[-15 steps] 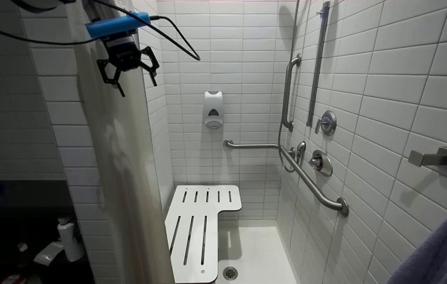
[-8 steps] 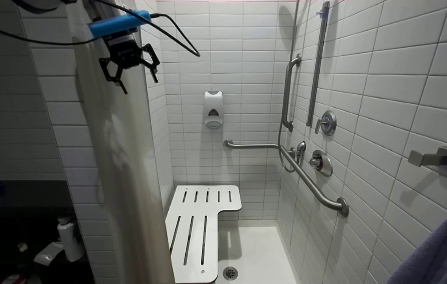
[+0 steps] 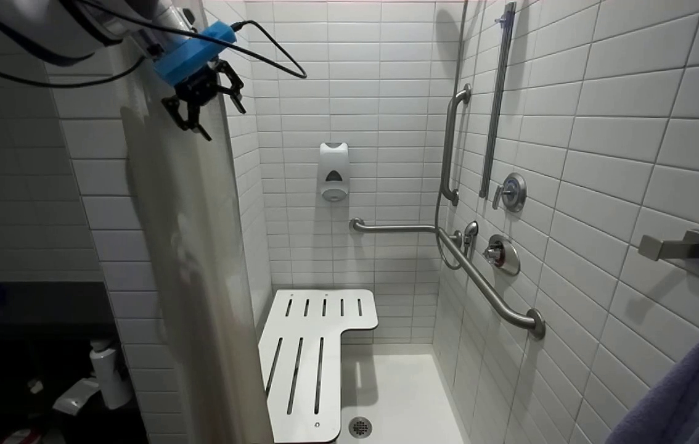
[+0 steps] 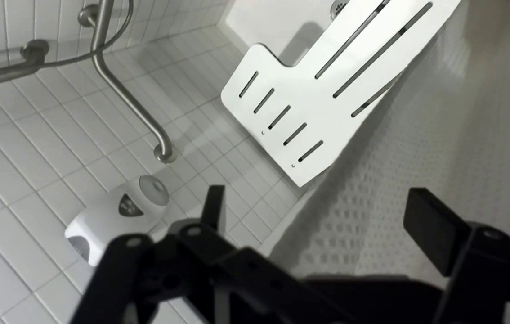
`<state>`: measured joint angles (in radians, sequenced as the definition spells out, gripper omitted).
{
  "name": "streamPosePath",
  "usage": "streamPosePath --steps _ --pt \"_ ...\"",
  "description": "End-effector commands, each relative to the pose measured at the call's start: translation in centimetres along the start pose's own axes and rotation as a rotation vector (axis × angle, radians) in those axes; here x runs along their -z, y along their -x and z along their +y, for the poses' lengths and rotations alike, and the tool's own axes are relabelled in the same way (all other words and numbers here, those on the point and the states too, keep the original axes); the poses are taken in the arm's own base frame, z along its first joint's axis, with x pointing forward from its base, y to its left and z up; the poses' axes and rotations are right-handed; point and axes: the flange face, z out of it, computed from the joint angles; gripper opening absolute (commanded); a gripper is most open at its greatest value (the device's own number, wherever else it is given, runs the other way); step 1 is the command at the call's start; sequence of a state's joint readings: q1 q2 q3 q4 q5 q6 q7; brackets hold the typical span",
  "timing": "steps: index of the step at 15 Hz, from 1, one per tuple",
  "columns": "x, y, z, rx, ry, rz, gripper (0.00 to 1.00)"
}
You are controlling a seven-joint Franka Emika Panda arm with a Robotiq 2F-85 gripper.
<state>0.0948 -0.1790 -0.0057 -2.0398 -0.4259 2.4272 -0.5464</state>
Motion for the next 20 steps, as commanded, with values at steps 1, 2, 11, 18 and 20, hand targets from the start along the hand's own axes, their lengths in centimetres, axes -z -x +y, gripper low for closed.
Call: streamPosePath --steps 1,2,11,18,20 --pt "0.0 0.5 -1.3 0.044 0.04 0.087 0.74" --pt "-0.2 0.6 -1.7 0.045 0.041 0.099 0.69" --pt "-0.5 1.8 -4.1 0.037 0.051 0.154 0.01" --pt "-0.2 2.9 -4.9 0.022 0.04 0.146 0.0" --pt "-0.4 3.9 -5.0 0.0 0.032 0.137 0.0"
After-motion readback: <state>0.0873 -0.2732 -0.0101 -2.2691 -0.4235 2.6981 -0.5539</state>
